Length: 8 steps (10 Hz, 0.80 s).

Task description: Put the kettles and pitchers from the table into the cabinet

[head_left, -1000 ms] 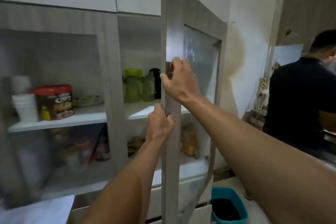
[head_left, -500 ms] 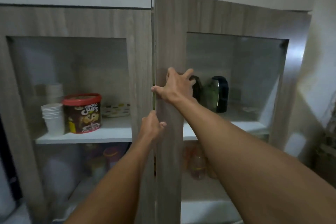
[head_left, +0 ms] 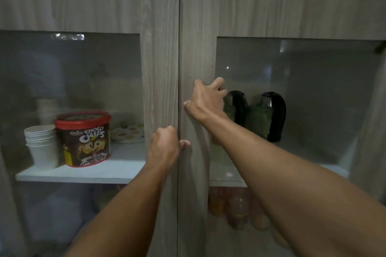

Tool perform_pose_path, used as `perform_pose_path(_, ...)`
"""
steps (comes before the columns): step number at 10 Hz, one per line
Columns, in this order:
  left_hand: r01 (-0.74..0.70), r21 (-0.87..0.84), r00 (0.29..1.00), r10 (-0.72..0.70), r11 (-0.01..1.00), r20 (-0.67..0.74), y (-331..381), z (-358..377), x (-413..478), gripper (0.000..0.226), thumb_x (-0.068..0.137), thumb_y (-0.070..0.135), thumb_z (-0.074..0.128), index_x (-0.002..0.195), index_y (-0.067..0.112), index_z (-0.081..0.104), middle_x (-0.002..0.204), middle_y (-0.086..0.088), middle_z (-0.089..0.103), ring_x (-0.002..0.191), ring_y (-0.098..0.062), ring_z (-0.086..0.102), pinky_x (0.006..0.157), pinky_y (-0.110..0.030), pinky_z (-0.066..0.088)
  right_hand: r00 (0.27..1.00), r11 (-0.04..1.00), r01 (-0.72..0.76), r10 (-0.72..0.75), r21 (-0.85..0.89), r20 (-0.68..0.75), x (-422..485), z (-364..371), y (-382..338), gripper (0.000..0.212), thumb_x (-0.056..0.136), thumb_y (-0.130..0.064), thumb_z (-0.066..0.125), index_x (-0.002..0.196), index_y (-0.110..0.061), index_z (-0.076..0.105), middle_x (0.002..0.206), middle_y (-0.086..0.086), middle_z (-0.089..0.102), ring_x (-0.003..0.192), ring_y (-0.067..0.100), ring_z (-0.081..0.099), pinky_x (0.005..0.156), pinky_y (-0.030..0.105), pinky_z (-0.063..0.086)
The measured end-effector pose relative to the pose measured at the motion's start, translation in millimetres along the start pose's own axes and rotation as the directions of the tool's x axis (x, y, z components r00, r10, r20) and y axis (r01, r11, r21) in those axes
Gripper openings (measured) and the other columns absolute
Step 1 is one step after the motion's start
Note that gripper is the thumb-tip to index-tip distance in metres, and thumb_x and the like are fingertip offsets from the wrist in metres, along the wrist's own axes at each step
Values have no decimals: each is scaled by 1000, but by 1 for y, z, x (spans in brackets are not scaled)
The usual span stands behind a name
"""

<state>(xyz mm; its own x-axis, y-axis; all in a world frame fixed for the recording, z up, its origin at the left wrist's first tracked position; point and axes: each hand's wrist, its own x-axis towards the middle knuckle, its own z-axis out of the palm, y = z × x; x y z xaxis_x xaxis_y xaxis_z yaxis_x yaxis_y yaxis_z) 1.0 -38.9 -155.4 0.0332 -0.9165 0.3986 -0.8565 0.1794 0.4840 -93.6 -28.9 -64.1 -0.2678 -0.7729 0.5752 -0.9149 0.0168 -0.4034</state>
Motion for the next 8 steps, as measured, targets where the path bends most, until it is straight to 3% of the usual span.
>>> perform_pose_path(1,-44,19,999,44,999,7,-1,2,4,33,80,48,73,70,20,58,71,-2,66,63,-16,64,60,-34,57,999,1000,-6,5,-23,-36,8,6,0,35,87,-25,72,112,-15,50,129,18,27,100,33,37,67,32,44)
perform_pose_path(2,-50,74,999,52,996,-16,-2,1,2,37,81,49,72,68,19,56,68,-1,63,60,-14,60,54,-30,50,999,999,16,-17,-37,-47,7,6,2,35,88,-25,71,115,-15,50,131,18,27,106,35,41,69,33,42)
perform_pose_path(5,-96,188,995,98,978,-5,10,5,-9,31,93,40,63,91,10,65,66,0,50,68,-20,56,62,-33,46,993,993,97,-101,-66,-53,-4,3,10,46,90,-35,68,125,-14,46,134,19,26,111,35,41,71,33,41)
perform_pose_path(6,-121,212,992,122,970,7,14,7,-13,25,97,35,58,93,11,64,68,1,52,65,-16,58,61,-31,46,992,991,101,-107,-83,-65,-6,2,12,45,89,-25,70,125,-15,45,133,18,27,110,34,42,69,32,41)
perform_pose_path(8,-138,213,990,143,967,-9,12,10,-18,14,100,16,53,98,7,65,78,-4,61,74,-19,65,73,-34,59,982,978,188,-189,-86,-3,-7,0,27,45,88,-13,68,124,-16,41,135,17,25,107,34,46,73,30,40)
